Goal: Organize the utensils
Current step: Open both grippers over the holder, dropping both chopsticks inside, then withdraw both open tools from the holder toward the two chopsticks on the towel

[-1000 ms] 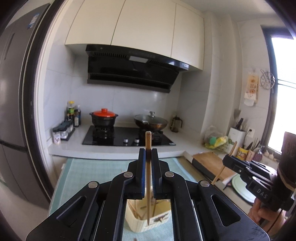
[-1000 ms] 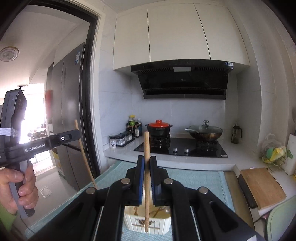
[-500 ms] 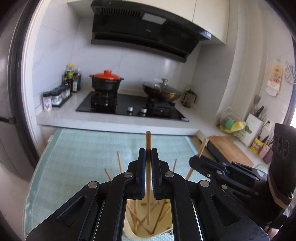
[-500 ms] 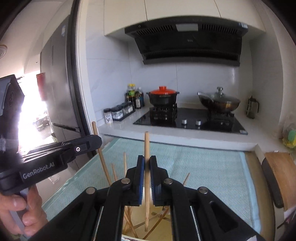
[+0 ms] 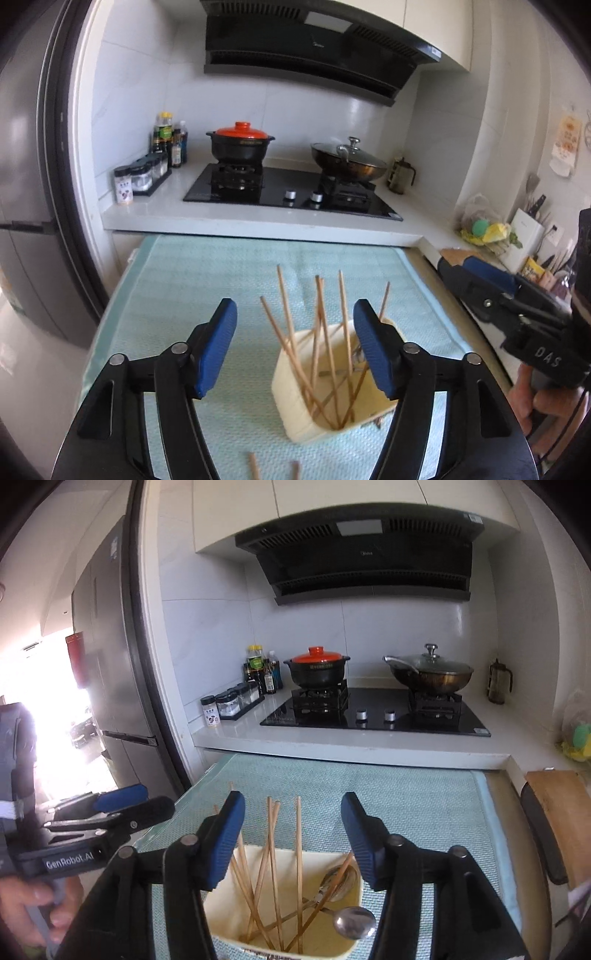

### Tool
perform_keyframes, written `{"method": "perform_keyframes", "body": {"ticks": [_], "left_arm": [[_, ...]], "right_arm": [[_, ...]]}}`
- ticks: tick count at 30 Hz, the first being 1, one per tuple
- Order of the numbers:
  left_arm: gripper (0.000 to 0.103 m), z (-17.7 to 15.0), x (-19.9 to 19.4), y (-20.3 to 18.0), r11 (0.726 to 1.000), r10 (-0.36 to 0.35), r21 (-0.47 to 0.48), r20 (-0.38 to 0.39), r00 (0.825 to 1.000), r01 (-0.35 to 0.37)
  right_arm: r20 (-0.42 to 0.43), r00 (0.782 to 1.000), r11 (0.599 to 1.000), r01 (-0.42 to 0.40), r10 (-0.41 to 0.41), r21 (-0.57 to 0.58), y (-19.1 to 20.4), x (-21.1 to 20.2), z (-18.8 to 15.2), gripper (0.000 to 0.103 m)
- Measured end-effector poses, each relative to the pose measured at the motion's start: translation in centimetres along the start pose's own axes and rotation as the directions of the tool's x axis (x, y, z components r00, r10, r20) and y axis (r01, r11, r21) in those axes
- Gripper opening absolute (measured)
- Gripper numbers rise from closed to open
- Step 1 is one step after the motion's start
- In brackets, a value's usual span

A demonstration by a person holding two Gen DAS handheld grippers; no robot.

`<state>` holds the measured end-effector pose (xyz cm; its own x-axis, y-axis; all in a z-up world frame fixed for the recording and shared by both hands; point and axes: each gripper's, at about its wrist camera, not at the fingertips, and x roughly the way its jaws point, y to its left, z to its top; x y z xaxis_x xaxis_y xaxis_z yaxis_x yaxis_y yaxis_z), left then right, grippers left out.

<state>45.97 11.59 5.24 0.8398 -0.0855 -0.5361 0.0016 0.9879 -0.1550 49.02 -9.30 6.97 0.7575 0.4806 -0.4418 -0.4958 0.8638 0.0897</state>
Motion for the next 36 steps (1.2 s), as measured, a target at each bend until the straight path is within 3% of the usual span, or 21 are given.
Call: {"method": "perform_keyframes", "body": {"ticks": [4,7,9,12,16,20,24,26,28,32,36], "left_arm": [[0.093,-3.7,-6.4,1.7,0.992,0.025,0.121,-0.021,0.999,-0.022],[0.096,-8.3,-11.1,3.1,0.976,0.092,0.202,-0.062,0.994,-0.078],[0.096,-11.2,-14.2,3.4,0.959,0.149,0.255,-0.094,0.984,-0.121],[0.098,-14.8,-18.6,3.1,0.941,0.201,0.298,-0.119,0.972,-0.159],[0.100,-18.8,-22.3,1.6,0.954,0.184,0.266,-0.148,0.972,-0.140],[0.100,-21.6,-23.0,-0.8,0.982,0.096,0.176,-0.153,0.984,-0.068],[0.102,-23.3,-20.8,-2.4,0.993,0.043,0.115,-0.137,0.990,-0.027],[0.102,-24.1,-19.4,-2.5,0.995,0.058,0.089,-0.149,0.987,-0.045],[0.102,-24.7,-17.8,-2.3,0.991,0.127,0.072,-0.185,0.975,-0.115],[0.102,-26.7,-16.9,-0.9,0.983,0.182,0.005,-0.224,0.957,-0.186],[0.102,-29.2,-18.1,0.8,0.984,0.134,-0.093,-0.155,0.979,-0.150]], "right_arm": [[-0.011,1.000,0.995,-0.017,0.016,-0.096,2.1,-5.5,-2.8,0.070],[-0.035,0.999,0.980,-0.031,0.025,-0.197,3.2,-10.0,-7.6,0.082],[-0.058,0.998,0.970,0.006,-0.020,-0.242,3.5,-12.6,-11.4,0.082],[-0.140,0.988,0.969,0.034,-0.070,-0.243,3.5,-15.3,-16.6,0.082],[-0.232,0.967,0.985,0.072,-0.108,-0.156,3.3,-18.0,-22.1,0.082],[-0.256,0.959,0.992,0.110,-0.123,-0.064,3.4,-20.4,-25.6,0.082],[-0.267,0.954,0.991,0.134,-0.135,-0.020,3.9,-21.6,-27.4,0.085],[-0.274,0.951,0.989,0.143,-0.146,-0.030,4.2,-21.7,-27.7,0.086],[-0.264,0.949,0.985,0.163,-0.171,-0.052,4.6,-21.9,-27.9,0.086],[-0.168,0.964,0.977,0.195,-0.207,-0.085,5.2,-23.4,-28.1,0.088],[-0.143,0.973,0.984,0.175,-0.179,-0.040,5.1,-23.7,-28.7,0.103]]}}
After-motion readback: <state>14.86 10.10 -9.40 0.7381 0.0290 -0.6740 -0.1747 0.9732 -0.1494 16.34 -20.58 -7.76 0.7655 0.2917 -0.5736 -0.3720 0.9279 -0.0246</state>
